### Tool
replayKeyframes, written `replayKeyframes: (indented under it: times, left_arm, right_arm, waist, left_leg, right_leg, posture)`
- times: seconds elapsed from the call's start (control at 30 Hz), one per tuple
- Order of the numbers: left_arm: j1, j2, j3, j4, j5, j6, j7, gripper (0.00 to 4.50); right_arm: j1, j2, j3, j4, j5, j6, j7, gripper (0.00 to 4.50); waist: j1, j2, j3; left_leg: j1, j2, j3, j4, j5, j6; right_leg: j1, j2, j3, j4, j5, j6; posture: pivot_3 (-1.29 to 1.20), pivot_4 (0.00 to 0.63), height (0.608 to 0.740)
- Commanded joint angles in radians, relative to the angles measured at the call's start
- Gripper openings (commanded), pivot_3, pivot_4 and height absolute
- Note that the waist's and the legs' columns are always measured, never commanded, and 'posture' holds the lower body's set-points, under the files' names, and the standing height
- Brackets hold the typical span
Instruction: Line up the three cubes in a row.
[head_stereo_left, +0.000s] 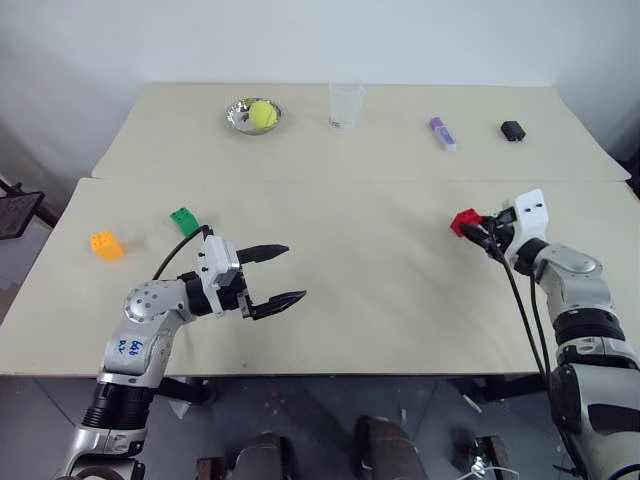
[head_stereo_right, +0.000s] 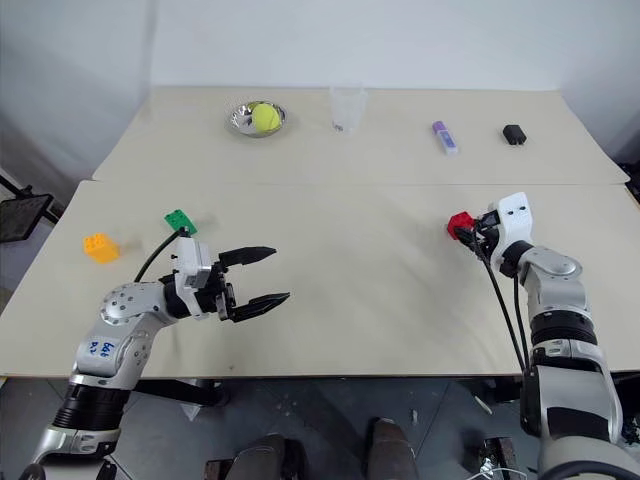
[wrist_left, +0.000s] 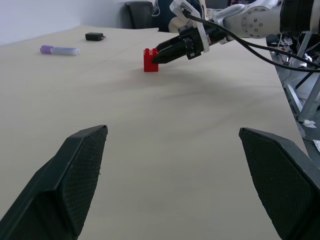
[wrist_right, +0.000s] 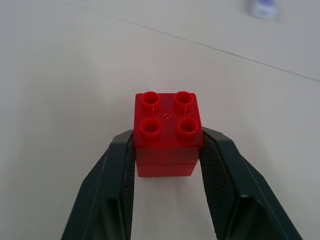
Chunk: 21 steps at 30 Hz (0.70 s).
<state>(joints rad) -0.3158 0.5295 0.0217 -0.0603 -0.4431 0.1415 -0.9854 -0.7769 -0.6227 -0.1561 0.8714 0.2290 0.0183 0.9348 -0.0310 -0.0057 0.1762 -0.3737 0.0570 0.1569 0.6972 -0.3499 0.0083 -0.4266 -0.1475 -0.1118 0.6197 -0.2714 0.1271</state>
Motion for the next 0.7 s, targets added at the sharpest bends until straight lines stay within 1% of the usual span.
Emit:
replayKeyframes:
  times: [0.03, 0.17, 0.27, 0.37, 0.5, 0.63, 0.7]
  left_arm:
    - [0.004, 0.022, 0.029, -0.011, -0.008, -0.004, -0.012, 4.5]
    - [0.017, 0.036, 0.042, -0.008, -0.014, 0.002, -0.019, 4.5]
    - [0.025, 0.035, 0.04, -0.017, -0.014, 0.01, -0.014, 4.5]
    - [0.049, 0.042, 0.045, -0.042, -0.022, 0.023, -0.013, 4.5]
    - [0.068, 0.056, 0.064, -0.057, -0.024, 0.032, -0.006, 4.5]
    - [0.08, 0.059, 0.087, -0.063, -0.021, 0.037, 0.012, 4.5]
    - [0.105, 0.066, 0.114, -0.073, -0.029, 0.042, 0.023, 4.5]
  right_arm:
    - [0.007, -0.013, 0.094, -0.195, 0.039, 0.002, 0.297, 1.45]
    - [0.007, -0.006, 0.226, -0.316, 0.011, 0.045, 0.472, 1.45]
    - [-0.004, 0.002, 0.288, -0.311, -0.015, 0.031, 0.549, 1.45]
    - [-0.033, 0.023, 0.324, -0.222, -0.058, -0.049, 0.569, 1.45]
    - [-0.068, 0.057, 0.328, -0.116, -0.084, -0.139, 0.56, 1.45]
    - [-0.089, 0.076, 0.324, -0.06, -0.093, -0.161, 0.556, 1.45]
    - [-0.091, 0.078, 0.32, -0.055, -0.093, -0.18, 0.555, 2.21]
  waist:
    - [-0.004, 0.001, 0.0]
    - [-0.002, 0.001, 0.001]
    - [0.005, 0.001, 0.001]
    - [0.004, 0.001, 0.001]
    - [-0.001, 0.001, 0.001]
    - [-0.003, 0.001, 0.001]
    - [-0.005, 0.001, 0.001]
  left_leg:
    - [0.0, 0.0, 0.0, 0.0, 0.0, 0.0]
    - [0.0, 0.001, 0.0, 0.0, 0.0, -0.001]
    - [0.0, 0.0, 0.0, 0.0, 0.0, 0.0]
    - [0.0, 0.0, -0.001, 0.001, -0.001, 0.0]
    - [0.0, 0.0, 0.0, 0.001, 0.0, -0.001]
    - [0.001, 0.001, 0.0, 0.001, 0.0, -0.001]
    - [0.001, 0.001, 0.0, 0.0, 0.0, -0.001]
  right_leg:
    - [0.0, 0.0, 0.0, 0.0, 0.0, 0.0]
    - [0.0, 0.0, 0.0, 0.001, 0.0, 0.0]
    - [0.0, 0.0, 0.0, 0.001, 0.0, 0.0]
    - [0.0, 0.0, -0.001, 0.0, 0.0, 0.0]
    - [0.0, 0.0, -0.001, 0.001, 0.0, 0.0]
    - [0.0, 0.0, -0.001, 0.001, 0.0, 0.0]
    - [0.0, 0.0, -0.001, 0.001, 0.0, 0.0]
  posture:
    - [0.0, 0.15, 0.74]
    - [0.0, 0.15, 0.74]
    - [0.0, 0.15, 0.74]
    - [0.0, 0.15, 0.74]
    - [0.0, 0.15, 0.74]
    - [0.0, 0.15, 0.74]
    - [0.0, 0.15, 0.74]
